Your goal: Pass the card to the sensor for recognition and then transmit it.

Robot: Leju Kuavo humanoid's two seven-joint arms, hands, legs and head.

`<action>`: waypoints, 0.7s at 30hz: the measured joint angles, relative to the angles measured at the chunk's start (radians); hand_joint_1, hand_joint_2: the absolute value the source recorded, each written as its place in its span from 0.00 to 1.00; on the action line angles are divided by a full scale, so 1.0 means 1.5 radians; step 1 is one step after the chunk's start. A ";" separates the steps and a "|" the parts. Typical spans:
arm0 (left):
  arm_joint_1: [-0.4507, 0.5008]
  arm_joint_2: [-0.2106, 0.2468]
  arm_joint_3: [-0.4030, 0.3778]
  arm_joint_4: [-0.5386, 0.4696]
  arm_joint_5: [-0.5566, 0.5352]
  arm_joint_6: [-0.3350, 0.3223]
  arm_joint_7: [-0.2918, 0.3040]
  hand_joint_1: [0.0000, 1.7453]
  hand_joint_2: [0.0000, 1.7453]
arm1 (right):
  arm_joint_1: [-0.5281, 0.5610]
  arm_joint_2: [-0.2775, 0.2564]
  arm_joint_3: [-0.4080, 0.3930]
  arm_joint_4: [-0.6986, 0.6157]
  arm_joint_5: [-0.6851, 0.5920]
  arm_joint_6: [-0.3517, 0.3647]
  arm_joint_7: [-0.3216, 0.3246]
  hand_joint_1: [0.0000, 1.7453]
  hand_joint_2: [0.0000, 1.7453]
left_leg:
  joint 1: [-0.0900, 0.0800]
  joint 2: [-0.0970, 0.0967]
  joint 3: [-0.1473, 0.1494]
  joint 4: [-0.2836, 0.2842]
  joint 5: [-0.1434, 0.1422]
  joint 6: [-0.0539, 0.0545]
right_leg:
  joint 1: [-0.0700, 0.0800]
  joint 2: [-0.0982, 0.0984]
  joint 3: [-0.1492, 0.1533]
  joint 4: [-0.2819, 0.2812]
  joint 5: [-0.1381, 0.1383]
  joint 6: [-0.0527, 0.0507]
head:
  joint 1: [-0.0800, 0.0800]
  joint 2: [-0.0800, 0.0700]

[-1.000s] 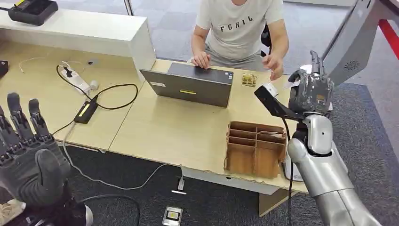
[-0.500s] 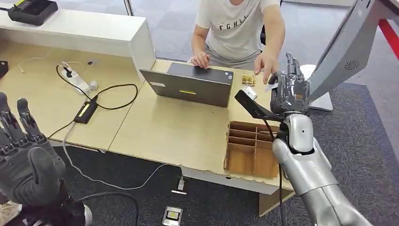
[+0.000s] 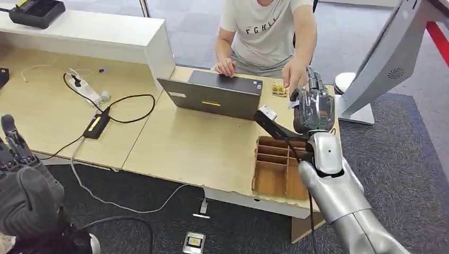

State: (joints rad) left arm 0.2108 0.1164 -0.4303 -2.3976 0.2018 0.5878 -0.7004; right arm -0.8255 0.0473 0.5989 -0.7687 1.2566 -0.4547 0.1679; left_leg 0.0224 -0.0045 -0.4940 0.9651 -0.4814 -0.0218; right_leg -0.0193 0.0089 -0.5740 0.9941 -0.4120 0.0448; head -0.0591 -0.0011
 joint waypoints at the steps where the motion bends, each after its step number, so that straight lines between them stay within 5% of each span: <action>1: 0.002 0.000 0.000 -0.003 -0.003 0.005 0.000 0.11 1.00 | 0.000 0.002 0.002 0.003 0.000 0.001 0.000 0.00 1.00 | 0.000 0.000 0.000 0.000 0.000 0.000 | 0.000 0.000 0.000 0.000 0.000 0.000 | 0.000 0.000; 14: 0.020 0.000 -0.001 -0.009 -0.025 0.047 0.002 0.12 1.00 | 0.010 0.007 0.018 0.021 -0.008 0.031 0.020 0.00 1.00 | 0.000 0.000 0.000 0.000 0.000 0.000 | 0.000 0.000 0.000 0.000 0.000 0.000 | 0.000 0.000; 21: 0.027 0.000 -0.001 -0.009 -0.042 0.069 0.006 0.12 1.00 | 0.031 -0.003 0.018 -0.015 -0.063 0.025 -0.011 0.00 1.00 | 0.000 0.000 0.000 0.000 0.000 0.000 | 0.000 0.000 0.000 0.000 0.000 0.000 | 0.000 0.000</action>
State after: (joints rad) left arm 0.2520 0.1163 -0.4318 -2.4117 0.1393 0.6912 -0.6912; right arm -0.7788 0.0424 0.6260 -0.7905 1.1617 -0.4166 0.1508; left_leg 0.0224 -0.0044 -0.4935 0.9652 -0.4814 -0.0218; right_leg -0.0193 0.0089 -0.5740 0.9941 -0.4120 0.0448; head -0.0587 -0.0011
